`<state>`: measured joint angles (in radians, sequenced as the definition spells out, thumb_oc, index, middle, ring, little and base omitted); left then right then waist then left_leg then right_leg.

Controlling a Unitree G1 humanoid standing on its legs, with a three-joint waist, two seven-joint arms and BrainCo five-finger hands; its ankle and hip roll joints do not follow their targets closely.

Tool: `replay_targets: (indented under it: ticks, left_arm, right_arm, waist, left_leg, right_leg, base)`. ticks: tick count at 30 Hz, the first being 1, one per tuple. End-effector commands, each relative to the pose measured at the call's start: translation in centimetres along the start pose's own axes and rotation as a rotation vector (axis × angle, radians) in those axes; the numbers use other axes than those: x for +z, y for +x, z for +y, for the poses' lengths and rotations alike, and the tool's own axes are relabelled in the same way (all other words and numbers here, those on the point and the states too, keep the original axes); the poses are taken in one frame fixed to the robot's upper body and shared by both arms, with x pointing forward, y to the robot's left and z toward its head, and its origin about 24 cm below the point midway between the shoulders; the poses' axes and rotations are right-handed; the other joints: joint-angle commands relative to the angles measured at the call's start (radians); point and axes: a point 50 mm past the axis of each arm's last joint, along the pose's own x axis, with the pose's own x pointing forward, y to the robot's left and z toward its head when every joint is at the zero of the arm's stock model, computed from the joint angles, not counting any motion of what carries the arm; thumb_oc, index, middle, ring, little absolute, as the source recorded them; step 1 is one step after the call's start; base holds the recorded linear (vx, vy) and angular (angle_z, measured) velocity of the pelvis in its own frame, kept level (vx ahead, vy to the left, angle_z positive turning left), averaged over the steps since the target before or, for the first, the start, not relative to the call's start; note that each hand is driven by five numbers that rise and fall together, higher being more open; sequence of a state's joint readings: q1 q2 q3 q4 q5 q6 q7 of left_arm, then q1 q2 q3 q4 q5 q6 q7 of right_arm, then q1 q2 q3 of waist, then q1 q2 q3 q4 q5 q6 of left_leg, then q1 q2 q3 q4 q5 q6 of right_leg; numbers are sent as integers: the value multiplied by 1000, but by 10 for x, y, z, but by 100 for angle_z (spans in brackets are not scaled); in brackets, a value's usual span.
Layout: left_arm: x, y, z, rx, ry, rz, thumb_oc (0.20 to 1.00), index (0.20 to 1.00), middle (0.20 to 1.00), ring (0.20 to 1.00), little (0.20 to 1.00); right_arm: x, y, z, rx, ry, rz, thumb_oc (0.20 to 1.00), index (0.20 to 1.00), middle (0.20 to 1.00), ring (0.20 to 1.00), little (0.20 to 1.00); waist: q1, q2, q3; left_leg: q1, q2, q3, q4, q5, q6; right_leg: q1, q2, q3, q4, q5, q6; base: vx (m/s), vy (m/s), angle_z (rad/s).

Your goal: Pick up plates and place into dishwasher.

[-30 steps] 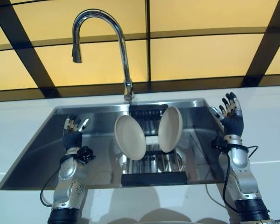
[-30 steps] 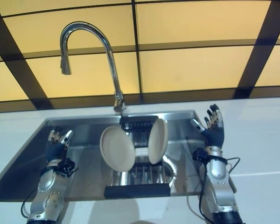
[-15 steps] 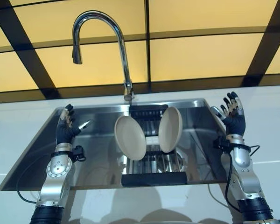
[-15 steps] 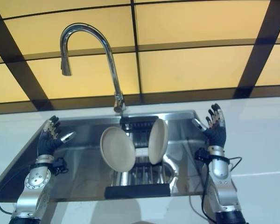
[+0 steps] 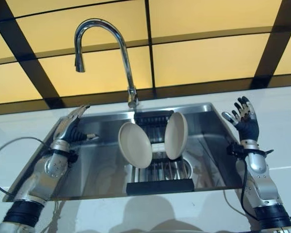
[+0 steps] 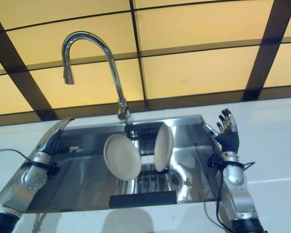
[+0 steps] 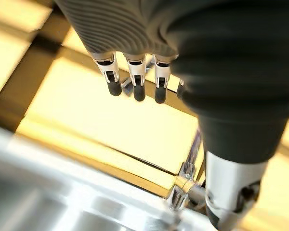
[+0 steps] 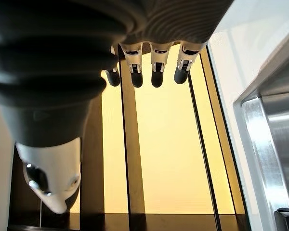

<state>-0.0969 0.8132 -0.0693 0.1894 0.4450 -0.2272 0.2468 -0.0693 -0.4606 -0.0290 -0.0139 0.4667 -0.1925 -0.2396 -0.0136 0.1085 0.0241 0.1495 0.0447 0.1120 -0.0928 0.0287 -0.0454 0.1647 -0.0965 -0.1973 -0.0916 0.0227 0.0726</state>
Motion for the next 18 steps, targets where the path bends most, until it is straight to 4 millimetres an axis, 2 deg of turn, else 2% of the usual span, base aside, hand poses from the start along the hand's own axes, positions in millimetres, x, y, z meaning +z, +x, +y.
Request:
replay_targets:
  ticks: [1,10,18]
  left_arm:
    - [5,25,40,111,228,-150,1000,1000,1000,1000,1000]
    - [6,24,56,149,535,-326,1000,1000,1000,1000,1000]
    - [11,20,53,203,609,-467,1000,1000,1000,1000,1000]
  right_arm:
    - [23,16,2,50,22,-119,1000,1000,1000,1000,1000]
    - [24,18,-3,65,14,-113,1000,1000,1000,1000,1000]
    - [20,15,-6,63,12,-98,1000,1000,1000,1000,1000]
  waist:
    - [-12,-35,-15]
    - [-28,-26,-17]
    - [-40,-24,-17]
  left_leg:
    - [-3,-17,77,65,-133,11]
    - [-8,-21,98,67,-136,13]
    - [-10,-26,108,68,-139,15]
  right_leg:
    - [-40,-15,-25,53,-94,14]
    - [-48,-16,-18,44,-85,18]
    - [-53,-18,-13,42,-81,22]
  base:
    - [3,24,-8]
    - [12,12,-3]
    - [19,7,-1]
